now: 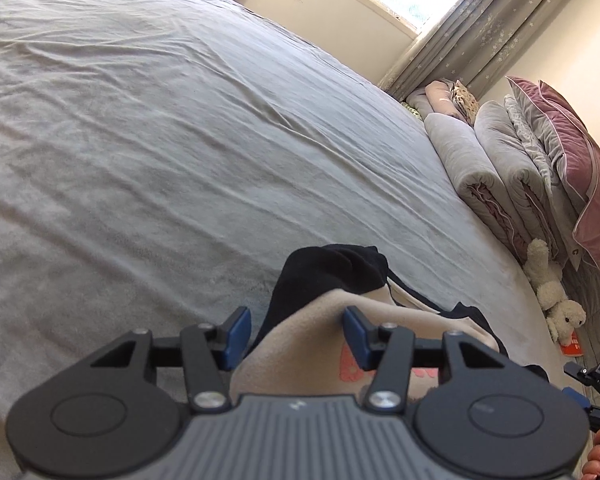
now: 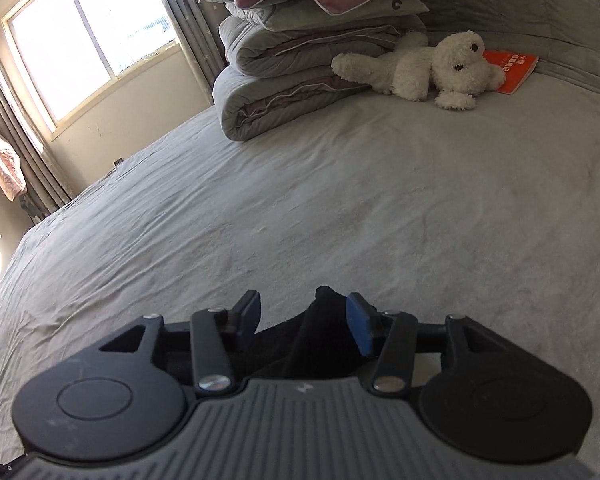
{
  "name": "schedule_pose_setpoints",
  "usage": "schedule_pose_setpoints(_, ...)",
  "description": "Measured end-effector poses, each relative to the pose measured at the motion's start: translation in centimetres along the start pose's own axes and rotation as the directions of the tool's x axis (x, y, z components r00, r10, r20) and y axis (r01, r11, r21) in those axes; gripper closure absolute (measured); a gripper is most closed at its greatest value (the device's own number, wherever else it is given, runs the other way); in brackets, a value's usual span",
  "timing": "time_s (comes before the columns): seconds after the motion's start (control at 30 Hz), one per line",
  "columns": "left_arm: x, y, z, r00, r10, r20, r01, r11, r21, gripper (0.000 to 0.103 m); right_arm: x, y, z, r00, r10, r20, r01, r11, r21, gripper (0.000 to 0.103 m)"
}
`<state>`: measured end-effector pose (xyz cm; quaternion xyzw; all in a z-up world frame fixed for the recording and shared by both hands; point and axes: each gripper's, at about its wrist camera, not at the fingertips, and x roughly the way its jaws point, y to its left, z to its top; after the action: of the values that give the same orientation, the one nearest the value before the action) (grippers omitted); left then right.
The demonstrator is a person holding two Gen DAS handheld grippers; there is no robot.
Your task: Fold clothes
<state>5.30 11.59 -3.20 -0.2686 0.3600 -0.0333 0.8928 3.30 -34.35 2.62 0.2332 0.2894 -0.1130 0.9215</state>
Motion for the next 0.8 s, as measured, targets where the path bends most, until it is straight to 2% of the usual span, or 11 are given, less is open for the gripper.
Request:
schedule_pose_setpoints(0.07, 0.1, -0.5, -0.3, 1.000, 0.004, 0.008, -0.004, 1.000, 0.025, 0.077, -0.2, -0.3, 0.0, 1.000, 0.014, -0.012, -0.014, 1.000, 0.010, 0.047)
schedule_pose_setpoints(0.13, 0.0, -1.2, -0.7, 1.000, 0.006, 0.026, -0.007, 0.998, 0.059, 0.087, -0.4, -0.5, -0.1, 0.999, 0.041, -0.029, -0.040, 0.999, 0.023, 0.046)
schedule_pose_setpoints(0.33, -1.6, -4.0, -1.7, 0.993, -0.060, 0.100, 0.042, 0.983, 0.177, 0.091, -0.9, 0.1, -0.5, 0.991, 0.114, -0.066, -0.114, 0.993, 0.016, 0.046)
schedule_pose_setpoints(0.4, -2.2, -5.0, -2.2, 0.988, -0.115, 0.102, 0.090, 0.971, 0.221, 0.091, -1.1, 0.6, -0.7, 0.987, 0.141, -0.077, -0.141, 0.990, 0.003, 0.046)
schedule_pose_setpoints(0.47, -2.7, -6.5, -3.1, 0.980, -0.179, 0.090, 0.145, 0.944, 0.298, 0.091, -1.3, 1.3, -1.0, 0.976, 0.197, -0.098, -0.198, 0.980, 0.002, 0.046)
schedule_pose_setpoints(0.57, -2.8, -8.7, -4.9, 0.968, -0.250, 0.035, 0.215, 0.889, 0.404, 0.091, -1.4, 2.9, -1.8, 0.938, 0.308, -0.157, -0.313, 0.950, -0.003, 0.046)
schedule_pose_setpoints(0.67, -2.2, -10.3, -6.9, 0.963, -0.268, -0.034, 0.250, 0.839, 0.482, 0.091, -1.4, 4.7, -2.8, 0.886, 0.408, -0.221, -0.419, 0.908, -0.004, 0.045)
schedule_pose_setpoints(0.8, -1.9, -11.6, -8.6, 0.956, -0.278, -0.092, 0.282, 0.788, 0.548, 0.091, -1.3, 7.4, -4.3, 0.816, 0.494, -0.300, -0.524, 0.851, -0.023, 0.045)
